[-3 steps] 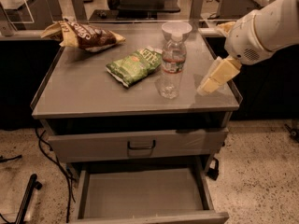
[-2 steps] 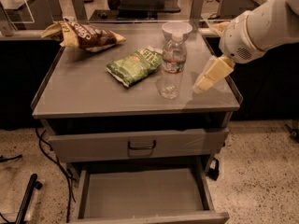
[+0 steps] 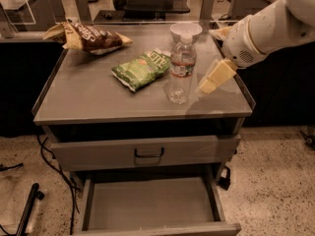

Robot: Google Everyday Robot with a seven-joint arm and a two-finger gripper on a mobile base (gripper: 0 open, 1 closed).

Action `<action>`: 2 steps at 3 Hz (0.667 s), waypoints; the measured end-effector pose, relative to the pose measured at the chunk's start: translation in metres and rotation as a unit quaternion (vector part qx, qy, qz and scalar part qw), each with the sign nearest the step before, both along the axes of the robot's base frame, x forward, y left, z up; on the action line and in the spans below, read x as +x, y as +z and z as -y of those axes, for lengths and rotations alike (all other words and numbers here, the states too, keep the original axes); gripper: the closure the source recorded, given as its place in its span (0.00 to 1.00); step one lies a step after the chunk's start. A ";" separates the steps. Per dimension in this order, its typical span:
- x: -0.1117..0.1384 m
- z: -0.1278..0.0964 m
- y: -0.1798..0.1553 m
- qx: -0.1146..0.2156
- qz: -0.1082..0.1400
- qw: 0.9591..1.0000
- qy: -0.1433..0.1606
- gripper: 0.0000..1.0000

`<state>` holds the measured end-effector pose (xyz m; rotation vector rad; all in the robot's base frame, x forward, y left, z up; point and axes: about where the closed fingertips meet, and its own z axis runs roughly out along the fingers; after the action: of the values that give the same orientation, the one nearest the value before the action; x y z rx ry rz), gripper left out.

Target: Place water bottle into middle drawer

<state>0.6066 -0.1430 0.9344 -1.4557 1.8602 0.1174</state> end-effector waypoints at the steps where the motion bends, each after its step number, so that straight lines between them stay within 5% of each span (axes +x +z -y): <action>1: 0.005 -0.010 -0.007 0.015 -0.011 1.000 0.007 0.00; 2: 0.009 -0.021 -0.011 0.029 -0.018 0.999 0.017 0.00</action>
Offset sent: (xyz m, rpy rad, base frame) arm 0.0139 0.0308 -0.0150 0.0914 0.0499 0.0531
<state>0.6157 -0.1216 0.9230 -1.4552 1.8452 0.2134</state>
